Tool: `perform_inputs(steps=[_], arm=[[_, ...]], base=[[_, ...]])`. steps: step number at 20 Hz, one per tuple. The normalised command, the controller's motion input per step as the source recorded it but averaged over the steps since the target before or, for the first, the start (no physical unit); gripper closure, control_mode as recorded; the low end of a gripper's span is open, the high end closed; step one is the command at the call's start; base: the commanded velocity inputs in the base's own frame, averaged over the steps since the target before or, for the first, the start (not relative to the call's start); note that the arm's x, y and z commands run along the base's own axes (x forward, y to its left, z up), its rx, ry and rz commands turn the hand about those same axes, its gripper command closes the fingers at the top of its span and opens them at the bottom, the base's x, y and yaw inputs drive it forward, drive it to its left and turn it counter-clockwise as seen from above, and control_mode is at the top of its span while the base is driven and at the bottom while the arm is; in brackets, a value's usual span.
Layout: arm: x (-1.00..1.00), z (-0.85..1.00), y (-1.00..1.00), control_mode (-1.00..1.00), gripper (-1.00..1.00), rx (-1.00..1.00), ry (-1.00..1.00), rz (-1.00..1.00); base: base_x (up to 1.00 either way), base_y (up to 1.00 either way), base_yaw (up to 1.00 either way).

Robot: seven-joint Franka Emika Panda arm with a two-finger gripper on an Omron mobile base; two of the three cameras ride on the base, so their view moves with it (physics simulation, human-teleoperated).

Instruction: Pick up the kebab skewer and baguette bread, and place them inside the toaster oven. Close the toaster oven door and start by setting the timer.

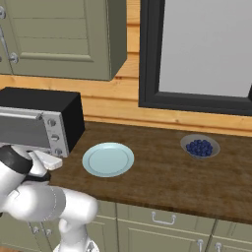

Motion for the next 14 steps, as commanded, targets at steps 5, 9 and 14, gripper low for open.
perform_inputs(steps=[5,9,14], arm=[[0.0,-0.03,-0.04,-1.0,-1.0,0.0,-0.01,0.01],[0.0,0.01,-0.22,-1.0,-1.0,0.0,0.0,0.12],[0.0,0.06,-0.21,-1.0,-1.0,0.0,0.0,0.19]], base=[[0.0,0.0,0.0],[0.0,0.0,0.0],[0.0,0.0,0.0]])
